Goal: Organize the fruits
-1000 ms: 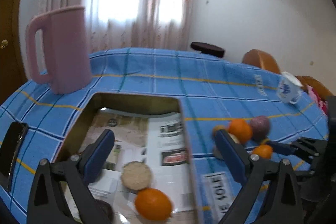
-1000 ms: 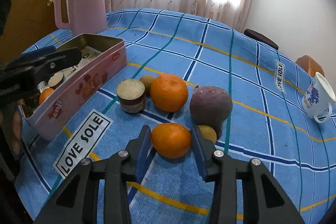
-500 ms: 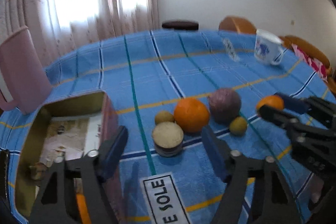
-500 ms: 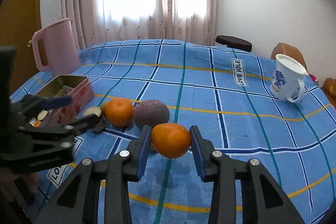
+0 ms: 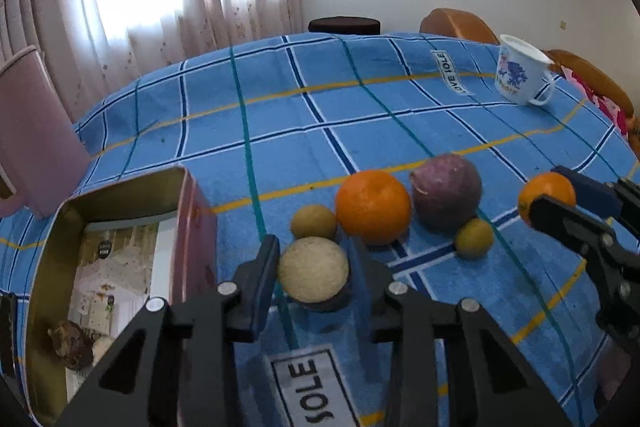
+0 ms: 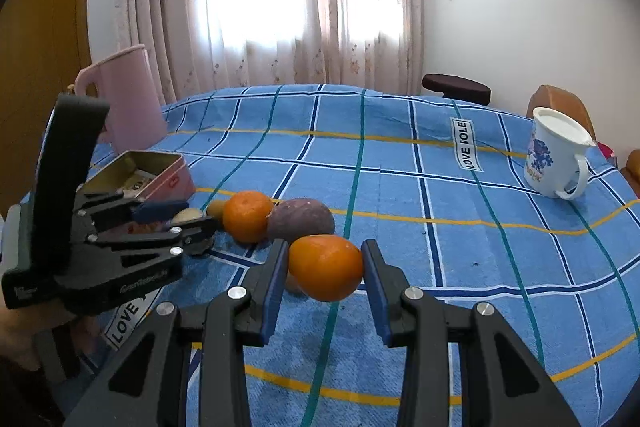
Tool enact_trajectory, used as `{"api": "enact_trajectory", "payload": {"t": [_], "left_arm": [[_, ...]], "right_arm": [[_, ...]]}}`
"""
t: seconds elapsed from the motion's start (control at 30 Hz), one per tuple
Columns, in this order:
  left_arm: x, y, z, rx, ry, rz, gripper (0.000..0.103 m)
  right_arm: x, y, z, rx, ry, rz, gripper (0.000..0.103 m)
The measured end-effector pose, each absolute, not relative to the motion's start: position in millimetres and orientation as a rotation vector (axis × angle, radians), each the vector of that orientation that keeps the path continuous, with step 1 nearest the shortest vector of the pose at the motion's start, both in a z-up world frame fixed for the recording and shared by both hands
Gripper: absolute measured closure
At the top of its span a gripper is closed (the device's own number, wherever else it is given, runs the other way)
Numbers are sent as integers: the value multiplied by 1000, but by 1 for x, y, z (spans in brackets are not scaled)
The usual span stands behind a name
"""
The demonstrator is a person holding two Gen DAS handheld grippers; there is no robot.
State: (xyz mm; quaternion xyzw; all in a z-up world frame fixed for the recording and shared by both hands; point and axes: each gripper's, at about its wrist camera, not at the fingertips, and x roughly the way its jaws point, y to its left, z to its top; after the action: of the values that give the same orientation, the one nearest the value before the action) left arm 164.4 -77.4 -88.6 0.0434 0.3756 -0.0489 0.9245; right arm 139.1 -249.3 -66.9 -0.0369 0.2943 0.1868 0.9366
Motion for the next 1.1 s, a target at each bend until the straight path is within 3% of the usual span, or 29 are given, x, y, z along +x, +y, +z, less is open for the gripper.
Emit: {"api": "enact_trajectory", "payload": {"t": [1.1], "left_arm": [[106,-66,-65,-3,524,-157,67]], "right_arm": [[112,-253,-52,-60,440,412,64]]}}
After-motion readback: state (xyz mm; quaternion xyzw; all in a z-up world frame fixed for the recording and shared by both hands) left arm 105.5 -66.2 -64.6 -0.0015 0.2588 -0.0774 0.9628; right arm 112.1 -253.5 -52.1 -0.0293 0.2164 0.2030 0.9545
